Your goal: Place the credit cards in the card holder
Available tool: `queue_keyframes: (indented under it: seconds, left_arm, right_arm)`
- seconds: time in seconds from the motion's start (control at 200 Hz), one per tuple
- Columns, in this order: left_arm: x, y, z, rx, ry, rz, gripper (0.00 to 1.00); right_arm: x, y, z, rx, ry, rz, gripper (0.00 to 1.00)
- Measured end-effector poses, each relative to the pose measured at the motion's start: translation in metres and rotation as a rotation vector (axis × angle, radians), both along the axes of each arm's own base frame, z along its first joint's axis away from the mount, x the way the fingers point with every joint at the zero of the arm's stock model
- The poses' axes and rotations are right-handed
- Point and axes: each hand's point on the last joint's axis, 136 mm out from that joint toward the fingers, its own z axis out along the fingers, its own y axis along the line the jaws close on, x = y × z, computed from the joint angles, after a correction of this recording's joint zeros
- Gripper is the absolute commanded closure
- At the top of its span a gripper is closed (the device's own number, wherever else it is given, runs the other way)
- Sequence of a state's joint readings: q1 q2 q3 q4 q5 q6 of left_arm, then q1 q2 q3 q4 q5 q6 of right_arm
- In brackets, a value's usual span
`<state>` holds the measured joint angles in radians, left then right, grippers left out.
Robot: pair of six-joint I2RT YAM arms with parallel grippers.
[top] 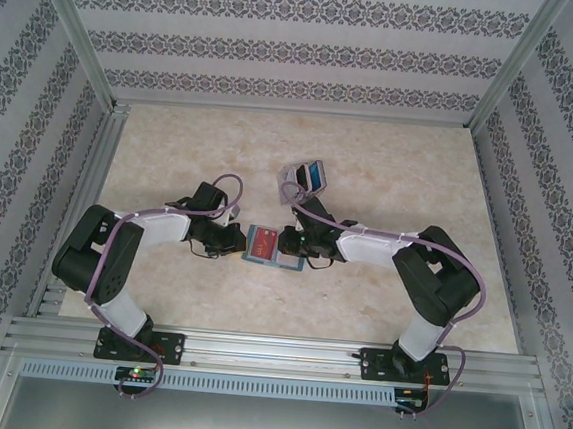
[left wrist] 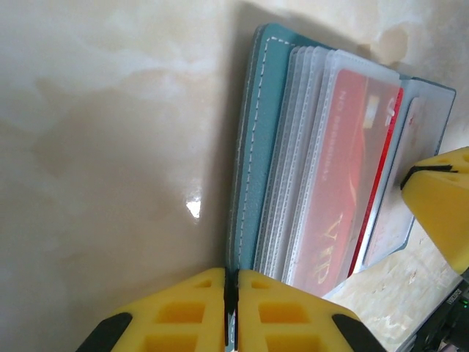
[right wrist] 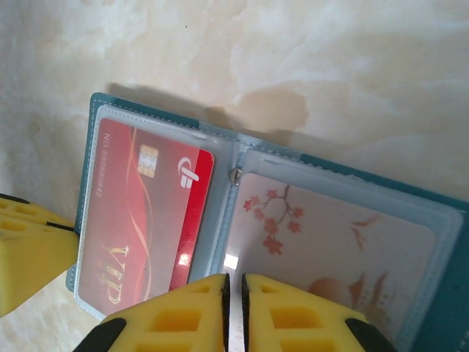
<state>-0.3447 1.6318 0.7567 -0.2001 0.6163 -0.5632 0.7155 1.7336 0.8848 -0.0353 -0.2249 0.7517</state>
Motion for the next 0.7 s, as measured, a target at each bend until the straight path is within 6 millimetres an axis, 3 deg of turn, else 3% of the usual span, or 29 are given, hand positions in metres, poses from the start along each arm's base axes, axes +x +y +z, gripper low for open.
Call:
queue_keyframes:
  seconds: [0.305, 0.45, 0.704]
  left_arm:
    - [0.0, 0.003, 0.023, 0.008, -0.044, 0.0, 0.62]
    - [0.009, 0.005, 0.037, 0.0, -0.072, 0.012, 0.58]
    - [0.022, 0.022, 0.043, -0.033, -0.07, 0.072, 0.53]
  right_arm:
    - [0.004, 0.004, 0.009, -0.001, -0.014, 0.016, 0.82]
    - [0.003, 0.003, 0.009, -0.008, -0.012, 0.021, 0.81]
    - [0.001, 0.003, 0.018, -0.012, -0.017, 0.033, 0.78]
